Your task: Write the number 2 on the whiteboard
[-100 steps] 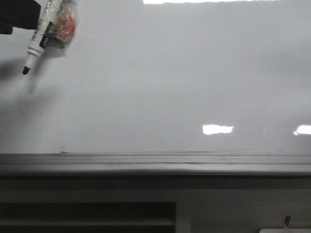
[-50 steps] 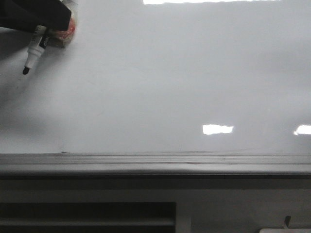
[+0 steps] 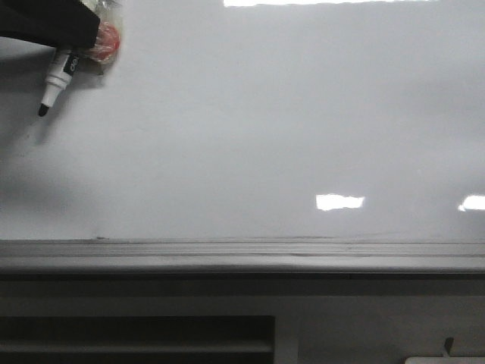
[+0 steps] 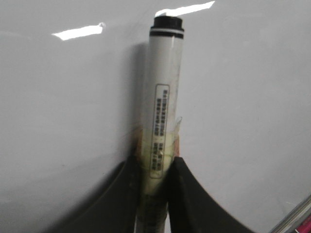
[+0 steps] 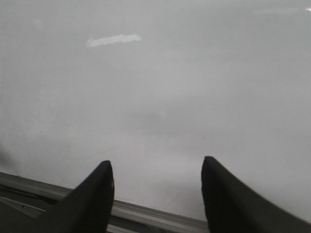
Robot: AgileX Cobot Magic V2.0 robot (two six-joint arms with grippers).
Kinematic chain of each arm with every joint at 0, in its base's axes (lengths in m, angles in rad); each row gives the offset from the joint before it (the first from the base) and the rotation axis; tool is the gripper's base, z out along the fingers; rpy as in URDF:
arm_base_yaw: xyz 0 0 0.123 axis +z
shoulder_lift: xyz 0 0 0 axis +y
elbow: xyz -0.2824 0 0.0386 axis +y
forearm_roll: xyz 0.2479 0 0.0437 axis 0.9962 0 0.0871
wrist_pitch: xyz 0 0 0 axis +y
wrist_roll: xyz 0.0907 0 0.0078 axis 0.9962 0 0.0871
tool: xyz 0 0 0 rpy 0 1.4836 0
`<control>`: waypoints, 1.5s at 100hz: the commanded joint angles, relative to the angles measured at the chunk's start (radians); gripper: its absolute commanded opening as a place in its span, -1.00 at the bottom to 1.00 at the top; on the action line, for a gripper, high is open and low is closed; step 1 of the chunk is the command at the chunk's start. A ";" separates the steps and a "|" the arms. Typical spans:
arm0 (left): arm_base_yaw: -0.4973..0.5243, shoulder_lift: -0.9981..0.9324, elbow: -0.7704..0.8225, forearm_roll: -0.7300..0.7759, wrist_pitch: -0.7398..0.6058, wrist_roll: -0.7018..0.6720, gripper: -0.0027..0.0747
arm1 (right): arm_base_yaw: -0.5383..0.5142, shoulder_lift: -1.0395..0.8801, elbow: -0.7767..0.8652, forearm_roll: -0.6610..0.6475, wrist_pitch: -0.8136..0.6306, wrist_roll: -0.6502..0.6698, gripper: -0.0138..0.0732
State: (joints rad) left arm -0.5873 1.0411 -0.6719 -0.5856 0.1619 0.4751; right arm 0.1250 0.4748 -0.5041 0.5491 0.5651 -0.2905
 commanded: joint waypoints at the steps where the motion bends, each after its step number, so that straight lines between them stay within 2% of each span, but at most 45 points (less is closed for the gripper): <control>1: -0.009 -0.010 -0.036 0.016 -0.026 0.001 -0.98 | 0.005 0.014 -0.035 0.024 -0.046 -0.015 0.15; 16: -0.015 -0.010 -0.056 0.006 0.094 0.082 -0.98 | 0.005 0.037 -0.047 0.131 0.024 -0.152 0.15; 32: -0.101 -0.010 -0.111 -0.012 0.248 0.207 -0.98 | 0.005 0.129 -0.089 0.396 0.131 -0.447 0.15; 43: -0.179 0.008 -0.152 -0.008 0.290 0.213 -0.98 | 0.005 0.237 -0.145 0.572 0.264 -0.626 0.15; 58: -0.255 0.062 -0.208 0.019 0.354 0.236 -0.98 | 0.005 0.372 -0.242 0.706 0.411 -0.720 0.15; 83: -0.301 0.119 -0.273 0.037 0.379 0.236 -0.98 | 0.005 0.502 -0.406 0.695 0.544 -0.720 0.15; 106: -0.311 0.152 -0.345 0.038 0.428 0.271 -0.98 | 0.005 0.592 -0.473 0.659 0.690 -0.720 0.15; 150: -0.311 0.158 -0.386 0.008 0.416 0.319 -0.98 | 0.005 0.607 -0.473 0.639 0.716 -0.720 0.15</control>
State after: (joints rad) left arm -0.8916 1.2174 -1.0076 -0.5233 0.6281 0.7692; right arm 0.1305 1.0920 -0.9436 1.1358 1.2115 -0.9952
